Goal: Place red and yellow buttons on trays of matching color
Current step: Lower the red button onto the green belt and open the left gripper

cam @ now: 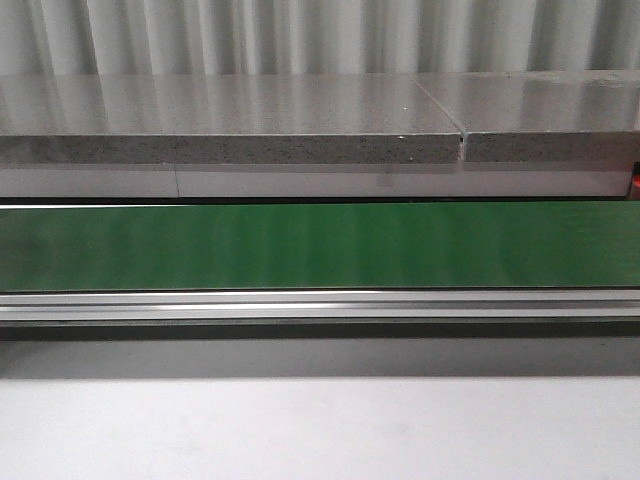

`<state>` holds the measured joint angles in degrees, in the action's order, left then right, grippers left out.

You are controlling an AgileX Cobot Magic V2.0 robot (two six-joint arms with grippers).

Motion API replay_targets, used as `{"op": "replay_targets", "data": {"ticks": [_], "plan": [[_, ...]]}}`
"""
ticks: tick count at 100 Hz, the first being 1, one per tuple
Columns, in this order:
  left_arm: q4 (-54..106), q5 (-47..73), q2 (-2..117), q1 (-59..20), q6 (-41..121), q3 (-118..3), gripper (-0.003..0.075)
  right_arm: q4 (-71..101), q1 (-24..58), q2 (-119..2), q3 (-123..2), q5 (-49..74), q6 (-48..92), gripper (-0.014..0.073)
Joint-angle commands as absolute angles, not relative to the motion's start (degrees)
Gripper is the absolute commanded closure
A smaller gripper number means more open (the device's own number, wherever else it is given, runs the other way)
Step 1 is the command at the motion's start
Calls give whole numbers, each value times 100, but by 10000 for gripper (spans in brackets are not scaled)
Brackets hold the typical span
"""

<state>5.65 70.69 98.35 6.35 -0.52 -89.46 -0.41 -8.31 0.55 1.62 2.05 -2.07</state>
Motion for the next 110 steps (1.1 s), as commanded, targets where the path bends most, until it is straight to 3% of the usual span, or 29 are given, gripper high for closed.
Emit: {"op": "replay_targets", "data": {"ticks": [1,54,110], "plan": [[661,7210,9337,651,-51,-9189,195,-36,-863,148,131,-264,-205,650],[891,7260,8421,2375,-155,-7978,195,-36,-863,148,131,-264,-205,650],[532,7260,8386,3796,-183,-6704,195,-36,-863,148,131,-264,-205,650]]}}
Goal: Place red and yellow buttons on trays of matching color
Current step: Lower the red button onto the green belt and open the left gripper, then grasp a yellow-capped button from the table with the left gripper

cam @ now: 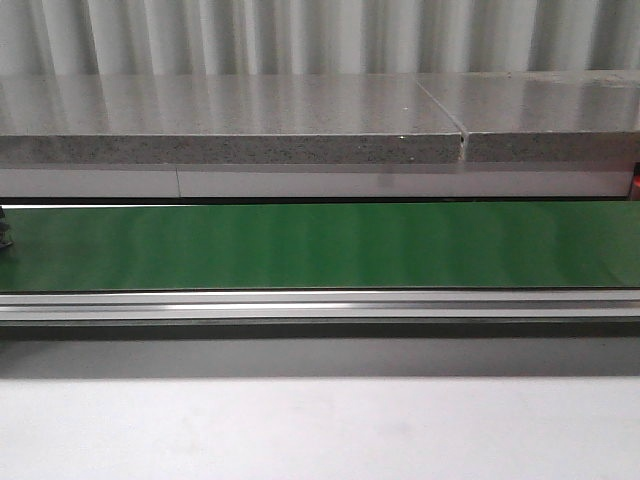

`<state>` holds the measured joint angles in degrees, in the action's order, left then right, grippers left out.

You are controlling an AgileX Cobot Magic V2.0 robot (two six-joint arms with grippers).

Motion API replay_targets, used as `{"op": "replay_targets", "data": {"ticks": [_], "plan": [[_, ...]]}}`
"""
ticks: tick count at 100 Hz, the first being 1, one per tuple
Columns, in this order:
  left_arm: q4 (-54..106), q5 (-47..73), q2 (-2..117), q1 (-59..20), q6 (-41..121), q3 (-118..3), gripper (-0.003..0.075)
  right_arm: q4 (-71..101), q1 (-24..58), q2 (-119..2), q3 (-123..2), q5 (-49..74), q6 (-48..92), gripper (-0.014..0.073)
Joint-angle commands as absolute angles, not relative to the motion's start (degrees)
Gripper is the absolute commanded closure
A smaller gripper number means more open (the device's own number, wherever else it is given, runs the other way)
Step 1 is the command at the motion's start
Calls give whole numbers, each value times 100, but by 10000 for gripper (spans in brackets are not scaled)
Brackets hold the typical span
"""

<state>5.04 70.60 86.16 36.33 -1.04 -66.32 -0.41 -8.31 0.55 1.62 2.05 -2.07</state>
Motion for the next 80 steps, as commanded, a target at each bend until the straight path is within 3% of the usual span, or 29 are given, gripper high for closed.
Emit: {"op": "replay_targets", "data": {"ticks": [1,80], "plan": [[532,7260,8386,3812,-183,-6694,195,-36,-863,148,131,-264,-205,650],[464,6271,9653,4090,-191,-6705,195,-36,-863,148,131,-264,-205,650]]}}
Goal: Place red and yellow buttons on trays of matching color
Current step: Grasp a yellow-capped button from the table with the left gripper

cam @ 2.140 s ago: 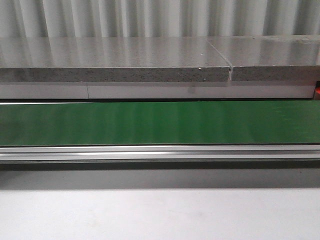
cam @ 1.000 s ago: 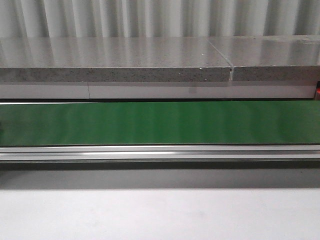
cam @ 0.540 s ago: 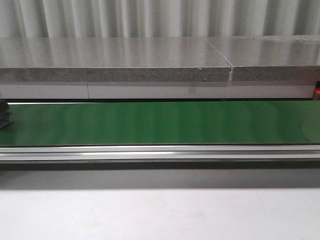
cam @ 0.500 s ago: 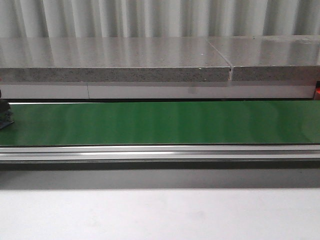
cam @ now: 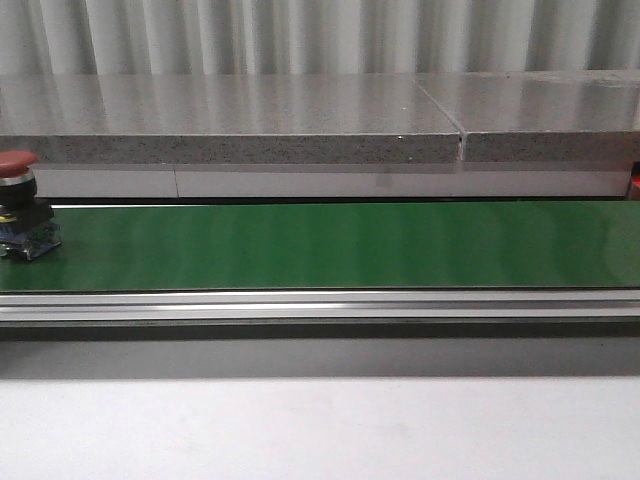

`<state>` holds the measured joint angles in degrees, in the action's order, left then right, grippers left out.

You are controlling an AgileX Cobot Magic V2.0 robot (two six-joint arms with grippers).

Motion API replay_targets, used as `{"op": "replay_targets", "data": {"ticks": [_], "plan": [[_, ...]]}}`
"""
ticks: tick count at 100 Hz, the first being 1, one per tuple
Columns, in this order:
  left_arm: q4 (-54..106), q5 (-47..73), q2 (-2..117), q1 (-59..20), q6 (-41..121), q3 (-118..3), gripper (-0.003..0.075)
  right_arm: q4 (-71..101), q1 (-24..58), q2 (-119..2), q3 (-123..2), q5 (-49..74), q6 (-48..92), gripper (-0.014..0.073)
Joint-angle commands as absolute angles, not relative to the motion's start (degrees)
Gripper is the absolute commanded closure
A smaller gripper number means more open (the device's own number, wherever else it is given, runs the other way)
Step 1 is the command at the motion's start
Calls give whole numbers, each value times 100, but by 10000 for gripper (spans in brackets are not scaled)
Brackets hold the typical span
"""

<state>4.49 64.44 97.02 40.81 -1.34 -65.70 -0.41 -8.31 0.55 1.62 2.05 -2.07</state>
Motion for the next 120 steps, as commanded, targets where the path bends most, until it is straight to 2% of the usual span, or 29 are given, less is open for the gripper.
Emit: {"op": "replay_targets", "data": {"ticks": [1,22,42,56,76,120], "plan": [[464,6260,9668,4090,-191,-6705,195,-36,-863,148,131,-264,-205,650],[464,6032,9909,4078,-191,-6705,230,-36,-863,148,131,-264,-205,650],[464,5877,9909,4078,-191,-6705,406,-36,-863,148,131,-264,-205,650],[464,5877,9909,4078,-191,-6705,480,-36,-863,148,131,-264,-205,650],[464,5999,9636,4078,-191,-6705,489,-36,-863,148,131,-264,-205,650],[548,6749,7807,3951,-57,-6956,489,-36,-863,148,131,-264,-205,650]]}}
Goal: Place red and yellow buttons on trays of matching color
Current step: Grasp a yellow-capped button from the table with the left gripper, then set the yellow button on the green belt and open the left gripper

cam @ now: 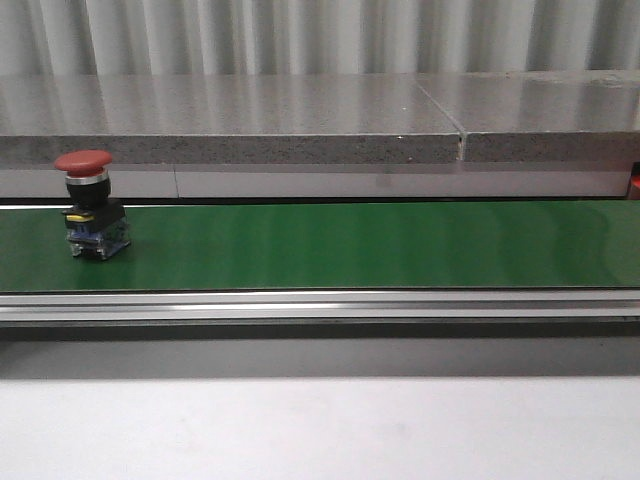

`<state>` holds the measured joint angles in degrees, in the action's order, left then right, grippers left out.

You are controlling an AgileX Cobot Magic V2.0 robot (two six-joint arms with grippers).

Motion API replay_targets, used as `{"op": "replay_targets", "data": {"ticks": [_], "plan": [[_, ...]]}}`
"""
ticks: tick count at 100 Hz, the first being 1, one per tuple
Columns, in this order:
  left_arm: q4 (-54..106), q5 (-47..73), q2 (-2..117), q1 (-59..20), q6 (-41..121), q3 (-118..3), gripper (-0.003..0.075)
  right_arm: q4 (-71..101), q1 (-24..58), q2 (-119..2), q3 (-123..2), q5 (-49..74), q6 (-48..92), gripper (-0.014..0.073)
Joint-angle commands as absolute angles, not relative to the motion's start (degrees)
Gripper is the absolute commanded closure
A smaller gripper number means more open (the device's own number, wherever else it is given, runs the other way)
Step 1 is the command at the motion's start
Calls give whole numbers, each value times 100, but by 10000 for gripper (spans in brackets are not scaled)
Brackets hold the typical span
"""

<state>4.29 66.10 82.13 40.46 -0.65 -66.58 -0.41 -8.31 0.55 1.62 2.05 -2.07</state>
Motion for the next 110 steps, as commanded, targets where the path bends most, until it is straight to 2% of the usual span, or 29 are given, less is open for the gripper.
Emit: {"op": "replay_targets", "data": {"ticks": [1,32,69,90,110], "plan": [[548,6786,7782,3921,-57,-6973,489,-36,-863,148,131,-264,-205,650],[548,7069,7746,2654,-103,-7738,489,-36,-863,148,131,-264,-205,650],[548,6736,8408,1020,-308,-7883,489,-36,-863,148,131,-264,-205,650],[548,6254,8901,538,-308,-7883,489,-36,-863,148,131,-264,-205,650],[573,6242,9375,469,-308,-7996,489,-36,-863,148,131,-264,-205,650]]}}
